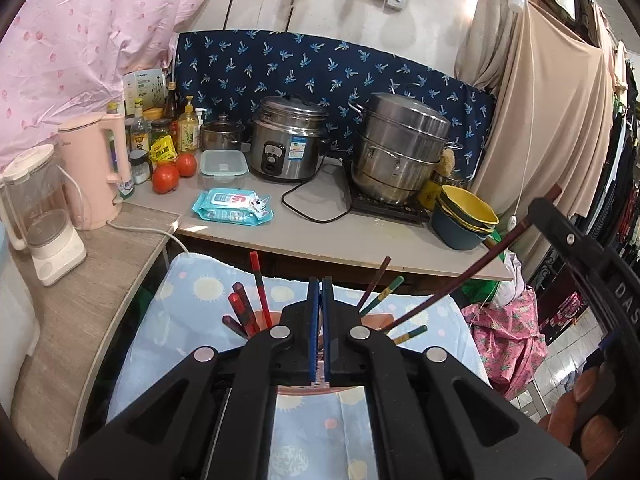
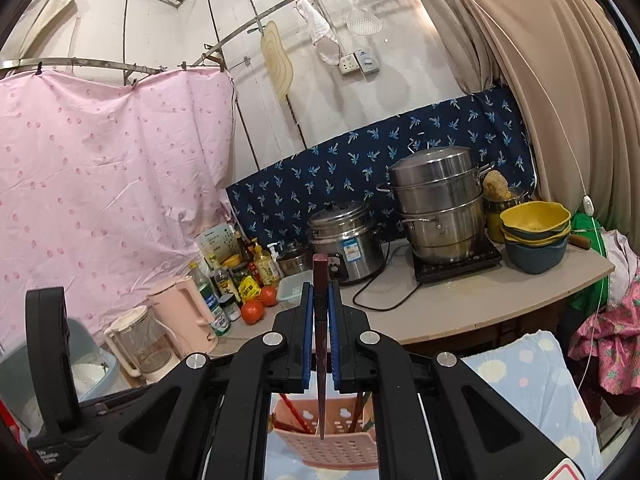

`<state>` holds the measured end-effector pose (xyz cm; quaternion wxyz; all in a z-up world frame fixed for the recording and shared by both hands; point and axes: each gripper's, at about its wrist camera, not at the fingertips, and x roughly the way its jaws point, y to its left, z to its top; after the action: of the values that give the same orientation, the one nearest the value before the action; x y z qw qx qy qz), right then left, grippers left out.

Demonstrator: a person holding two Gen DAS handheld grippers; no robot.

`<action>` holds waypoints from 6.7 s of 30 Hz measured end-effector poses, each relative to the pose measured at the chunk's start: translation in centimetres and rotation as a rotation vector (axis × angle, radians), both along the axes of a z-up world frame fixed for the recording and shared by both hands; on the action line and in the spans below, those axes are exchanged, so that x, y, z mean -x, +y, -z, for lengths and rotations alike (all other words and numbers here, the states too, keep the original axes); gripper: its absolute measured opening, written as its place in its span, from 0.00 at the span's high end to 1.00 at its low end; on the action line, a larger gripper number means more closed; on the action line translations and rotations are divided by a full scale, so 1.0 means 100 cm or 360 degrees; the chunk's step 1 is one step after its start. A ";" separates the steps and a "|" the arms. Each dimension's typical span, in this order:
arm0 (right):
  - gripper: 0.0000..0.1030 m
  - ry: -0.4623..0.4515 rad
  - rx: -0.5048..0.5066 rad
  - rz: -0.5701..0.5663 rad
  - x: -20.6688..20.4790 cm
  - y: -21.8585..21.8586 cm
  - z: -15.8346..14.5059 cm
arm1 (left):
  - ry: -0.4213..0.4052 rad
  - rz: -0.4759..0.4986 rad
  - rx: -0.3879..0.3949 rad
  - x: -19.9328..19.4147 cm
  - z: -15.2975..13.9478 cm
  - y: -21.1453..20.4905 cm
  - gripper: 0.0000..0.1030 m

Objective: Organize utensils

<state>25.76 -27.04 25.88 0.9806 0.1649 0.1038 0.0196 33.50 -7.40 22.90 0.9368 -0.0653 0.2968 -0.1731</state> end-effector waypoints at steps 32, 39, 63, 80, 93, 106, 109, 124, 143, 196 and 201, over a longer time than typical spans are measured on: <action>0.84 0.0361 0.0050 -0.0046 -0.077 0.013 0.093 | 0.0155 -0.0110 -0.0066 -0.049 0.061 -0.004 0.77; 0.82 0.0353 0.0065 -0.0067 -0.065 0.016 0.090 | 0.0118 -0.0119 -0.0108 -0.035 0.056 -0.007 0.77; 0.69 0.0506 0.0156 -0.0131 0.021 0.031 0.108 | 0.0122 -0.0198 -0.0312 0.043 0.069 -0.003 0.64; 0.65 0.0651 0.0167 -0.0106 0.078 0.036 0.136 | 0.0135 -0.0252 -0.0431 0.096 0.092 0.005 0.44; 0.47 0.0667 0.0260 -0.0096 0.111 0.045 0.141 | 0.0139 -0.0269 -0.0486 0.125 0.102 0.009 0.31; 0.37 0.0740 0.0214 -0.0091 0.123 0.040 0.161 | 0.0211 -0.0286 -0.0520 0.138 0.122 0.017 0.24; 0.33 0.0738 0.0239 -0.0062 0.125 0.039 0.163 | 0.0227 -0.0288 -0.0520 0.139 0.126 0.019 0.20; 0.06 0.0793 0.0316 -0.0024 0.127 0.043 0.175 | 0.0282 -0.0305 -0.0544 0.143 0.140 0.018 0.15; 0.06 0.0805 0.0332 -0.0007 0.131 0.045 0.183 | 0.0317 -0.0307 -0.0563 0.150 0.151 0.013 0.15; 0.06 0.0860 0.0316 0.0004 0.130 0.042 0.192 | 0.0330 -0.0336 -0.0588 0.149 0.156 0.014 0.15; 0.06 0.0862 0.0315 0.0008 0.130 0.041 0.193 | 0.0329 -0.0330 -0.0592 0.149 0.156 0.013 0.15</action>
<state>12.78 -22.93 6.58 0.9286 0.0680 0.3628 -0.0377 18.65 -6.09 7.30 0.9101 0.0611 0.4097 -0.0107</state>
